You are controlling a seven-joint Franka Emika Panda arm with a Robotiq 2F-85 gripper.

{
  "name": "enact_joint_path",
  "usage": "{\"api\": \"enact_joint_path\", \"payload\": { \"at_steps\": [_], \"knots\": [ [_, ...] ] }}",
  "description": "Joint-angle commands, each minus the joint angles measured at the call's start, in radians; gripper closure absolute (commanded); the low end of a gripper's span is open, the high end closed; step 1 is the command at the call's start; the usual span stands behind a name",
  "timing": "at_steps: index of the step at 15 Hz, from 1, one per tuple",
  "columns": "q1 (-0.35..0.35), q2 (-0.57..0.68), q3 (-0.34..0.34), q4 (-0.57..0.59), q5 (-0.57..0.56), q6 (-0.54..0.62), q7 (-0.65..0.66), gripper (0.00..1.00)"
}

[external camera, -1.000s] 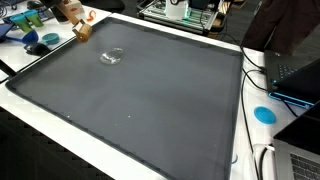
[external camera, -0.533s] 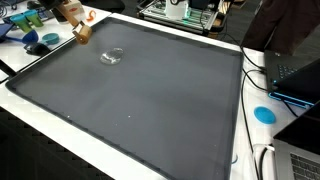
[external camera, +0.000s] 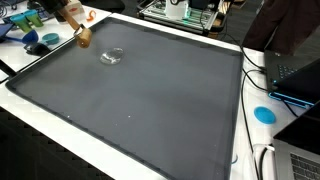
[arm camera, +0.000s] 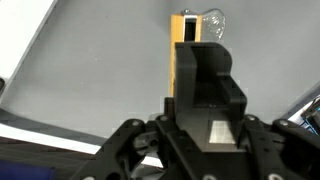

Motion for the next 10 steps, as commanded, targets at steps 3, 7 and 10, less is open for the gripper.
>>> {"api": "enact_joint_path", "payload": {
  "at_steps": [3, 7, 10],
  "knots": [
    [0.05, -0.133, 0.004, -0.172, -0.065, 0.114, 0.008, 0.76],
    [0.101, -0.226, 0.003, -0.284, -0.122, 0.191, 0.037, 0.76],
    [0.141, -0.296, 0.004, -0.364, -0.165, 0.241, 0.067, 0.76]
  ]
}}
